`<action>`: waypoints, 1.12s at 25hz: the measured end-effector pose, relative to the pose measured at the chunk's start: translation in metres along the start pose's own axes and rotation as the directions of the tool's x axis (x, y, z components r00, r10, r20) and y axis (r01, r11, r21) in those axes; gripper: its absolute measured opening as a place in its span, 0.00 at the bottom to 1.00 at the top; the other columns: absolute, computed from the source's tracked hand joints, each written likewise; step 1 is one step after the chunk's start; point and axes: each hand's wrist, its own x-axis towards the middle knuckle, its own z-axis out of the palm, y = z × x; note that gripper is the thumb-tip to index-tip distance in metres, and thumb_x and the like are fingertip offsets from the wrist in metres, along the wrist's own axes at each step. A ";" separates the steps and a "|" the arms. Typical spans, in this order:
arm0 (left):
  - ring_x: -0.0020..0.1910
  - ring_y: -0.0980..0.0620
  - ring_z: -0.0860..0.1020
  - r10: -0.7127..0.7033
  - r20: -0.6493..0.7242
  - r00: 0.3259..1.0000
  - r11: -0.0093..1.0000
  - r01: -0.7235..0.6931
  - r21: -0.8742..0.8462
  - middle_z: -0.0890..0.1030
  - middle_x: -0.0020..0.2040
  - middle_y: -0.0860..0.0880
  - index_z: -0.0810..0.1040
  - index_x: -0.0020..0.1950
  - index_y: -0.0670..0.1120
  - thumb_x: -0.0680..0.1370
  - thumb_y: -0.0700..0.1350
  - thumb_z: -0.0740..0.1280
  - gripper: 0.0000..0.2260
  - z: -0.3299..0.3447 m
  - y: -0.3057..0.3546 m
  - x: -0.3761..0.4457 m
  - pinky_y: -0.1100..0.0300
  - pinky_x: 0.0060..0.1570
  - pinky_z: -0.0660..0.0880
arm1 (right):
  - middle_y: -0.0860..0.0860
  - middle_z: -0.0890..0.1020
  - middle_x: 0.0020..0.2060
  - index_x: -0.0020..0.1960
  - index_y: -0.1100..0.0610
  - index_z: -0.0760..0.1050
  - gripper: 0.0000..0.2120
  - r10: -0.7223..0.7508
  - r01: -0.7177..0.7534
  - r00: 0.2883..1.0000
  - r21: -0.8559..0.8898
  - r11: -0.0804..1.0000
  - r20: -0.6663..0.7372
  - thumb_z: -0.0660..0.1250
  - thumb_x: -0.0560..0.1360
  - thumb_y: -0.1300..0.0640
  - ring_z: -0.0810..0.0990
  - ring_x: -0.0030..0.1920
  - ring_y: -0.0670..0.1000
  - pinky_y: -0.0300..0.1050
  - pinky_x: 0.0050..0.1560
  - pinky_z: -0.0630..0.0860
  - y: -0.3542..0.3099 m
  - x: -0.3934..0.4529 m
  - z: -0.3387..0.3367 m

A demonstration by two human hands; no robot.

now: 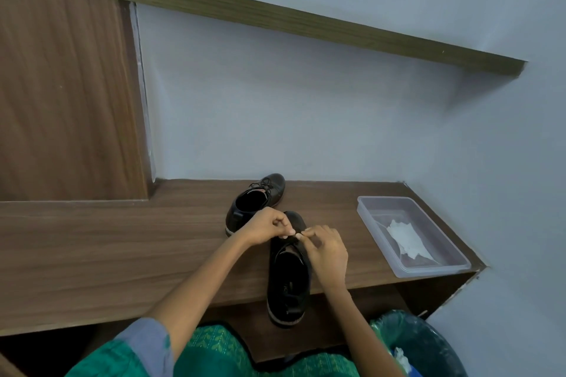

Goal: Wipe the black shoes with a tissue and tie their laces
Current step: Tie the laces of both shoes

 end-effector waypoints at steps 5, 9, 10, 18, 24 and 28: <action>0.38 0.62 0.77 0.011 -0.093 0.996 0.977 0.009 0.212 0.84 0.44 0.46 0.83 0.45 0.41 0.74 0.41 0.70 0.04 -0.001 -0.010 -0.011 0.75 0.40 0.70 | 0.45 0.80 0.40 0.37 0.51 0.77 0.07 0.482 -0.510 0.859 0.229 0.829 0.169 0.72 0.71 0.51 0.77 0.42 0.44 0.41 0.44 0.72 0.007 -0.015 -0.008; 0.41 0.55 0.76 -0.030 -0.163 0.986 0.956 0.076 0.282 0.82 0.44 0.46 0.81 0.45 0.40 0.76 0.42 0.67 0.06 0.009 -0.018 -0.018 0.66 0.42 0.68 | 0.47 0.82 0.38 0.38 0.52 0.78 0.08 0.618 -0.668 0.743 0.218 0.712 0.258 0.70 0.72 0.49 0.80 0.44 0.49 0.48 0.50 0.76 0.001 -0.015 -0.005; 0.41 0.54 0.76 -0.054 -0.192 0.980 0.959 0.105 0.265 0.80 0.43 0.46 0.81 0.45 0.40 0.76 0.43 0.67 0.06 0.013 -0.021 -0.019 0.64 0.43 0.69 | 0.47 0.82 0.36 0.38 0.52 0.77 0.08 0.630 -0.680 0.731 0.207 0.703 0.262 0.69 0.72 0.48 0.80 0.44 0.50 0.50 0.50 0.77 -0.002 -0.015 -0.005; 0.44 0.49 0.79 -0.425 -0.478 0.768 0.903 0.328 -0.276 0.82 0.49 0.44 0.81 0.51 0.40 0.78 0.41 0.64 0.08 0.047 -0.018 -0.043 0.56 0.45 0.76 | 0.51 0.80 0.53 0.61 0.56 0.74 0.24 0.559 -0.555 0.725 -0.139 0.820 0.402 0.68 0.72 0.42 0.79 0.56 0.53 0.42 0.49 0.72 -0.029 -0.026 -0.023; 0.46 0.49 0.79 -0.477 -0.453 0.753 0.859 0.289 -0.423 0.82 0.50 0.46 0.82 0.51 0.41 0.77 0.41 0.66 0.07 0.057 -0.001 -0.042 0.60 0.42 0.76 | 0.54 0.84 0.48 0.55 0.58 0.79 0.11 0.534 -0.522 0.811 -0.115 0.845 0.237 0.64 0.75 0.59 0.82 0.50 0.53 0.44 0.49 0.75 -0.019 -0.031 -0.028; 0.57 0.48 0.78 -0.399 -0.471 0.787 0.904 0.250 -0.348 0.82 0.56 0.46 0.81 0.56 0.42 0.76 0.40 0.66 0.10 0.063 0.012 -0.005 0.54 0.59 0.74 | 0.54 0.84 0.48 0.54 0.59 0.79 0.10 0.500 -0.494 0.847 -0.079 0.866 0.182 0.63 0.76 0.62 0.82 0.49 0.52 0.42 0.48 0.74 -0.003 -0.003 -0.029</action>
